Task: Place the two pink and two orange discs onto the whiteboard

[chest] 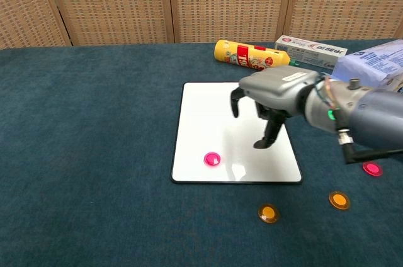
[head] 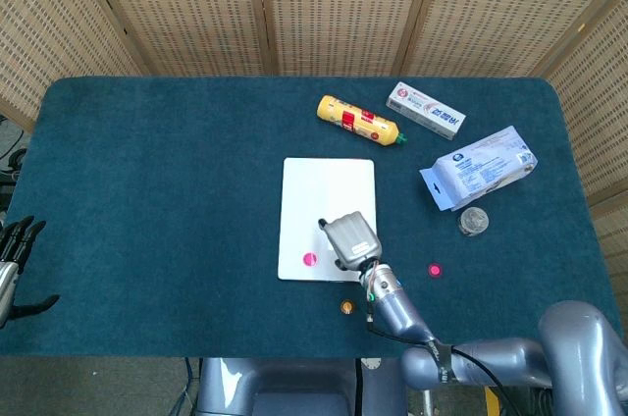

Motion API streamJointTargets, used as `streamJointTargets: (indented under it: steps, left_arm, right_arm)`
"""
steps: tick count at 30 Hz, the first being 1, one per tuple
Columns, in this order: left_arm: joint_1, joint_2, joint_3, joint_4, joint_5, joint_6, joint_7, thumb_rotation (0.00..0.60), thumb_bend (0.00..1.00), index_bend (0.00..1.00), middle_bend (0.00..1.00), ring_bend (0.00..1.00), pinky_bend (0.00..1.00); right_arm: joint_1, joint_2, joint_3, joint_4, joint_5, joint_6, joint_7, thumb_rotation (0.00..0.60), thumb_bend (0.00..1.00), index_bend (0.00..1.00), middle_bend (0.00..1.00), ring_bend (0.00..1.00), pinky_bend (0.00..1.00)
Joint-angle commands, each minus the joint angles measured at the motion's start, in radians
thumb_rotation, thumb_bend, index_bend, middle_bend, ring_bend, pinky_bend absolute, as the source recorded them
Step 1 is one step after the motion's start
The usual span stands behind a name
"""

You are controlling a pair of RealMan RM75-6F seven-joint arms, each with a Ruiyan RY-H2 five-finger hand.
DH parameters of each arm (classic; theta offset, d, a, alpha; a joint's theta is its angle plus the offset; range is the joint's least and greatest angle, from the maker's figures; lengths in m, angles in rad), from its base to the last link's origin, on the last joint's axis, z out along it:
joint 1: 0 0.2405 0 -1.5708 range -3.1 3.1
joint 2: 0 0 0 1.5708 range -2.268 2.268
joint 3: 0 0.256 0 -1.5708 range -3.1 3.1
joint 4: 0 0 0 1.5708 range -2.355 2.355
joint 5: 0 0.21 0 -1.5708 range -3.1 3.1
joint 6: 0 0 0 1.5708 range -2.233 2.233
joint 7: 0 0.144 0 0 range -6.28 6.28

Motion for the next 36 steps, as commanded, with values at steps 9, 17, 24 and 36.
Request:
streamJointTargets:
  steps: [9,17,24,36]
  left_arm:
    - [-0.001,-0.006,0.003,-0.005,0.008,0.005,0.020,0.600,0.00,0.00,0.00,0.00,0.00]
    - [0.001,-0.013,0.008,-0.009,0.014,0.010,0.040,0.600,0.00,0.00,0.00,0.00,0.00]
    - [0.002,-0.014,0.008,-0.009,0.015,0.014,0.041,0.600,0.00,0.00,0.00,0.00,0.00]
    - [-0.001,-0.019,0.009,-0.008,0.012,0.008,0.053,0.600,0.00,0.00,0.00,0.00,0.00]
  right_arm:
    - [-0.208,0.199,-0.182,0.056,-0.283,-0.036,0.341,0.600,0.26,0.38,1.00,0.93,1.00]
    - [-0.288,0.213,-0.233,0.120,-0.423,-0.024,0.437,0.600,0.31,0.40,1.00,0.94,1.00]
    - [-0.314,0.209,-0.218,0.166,-0.454,-0.032,0.466,0.600,0.31,0.40,1.00,0.94,1.00]
    - [-0.347,0.187,-0.194,0.245,-0.466,-0.079,0.465,0.600,0.34,0.40,1.00,0.94,1.00]
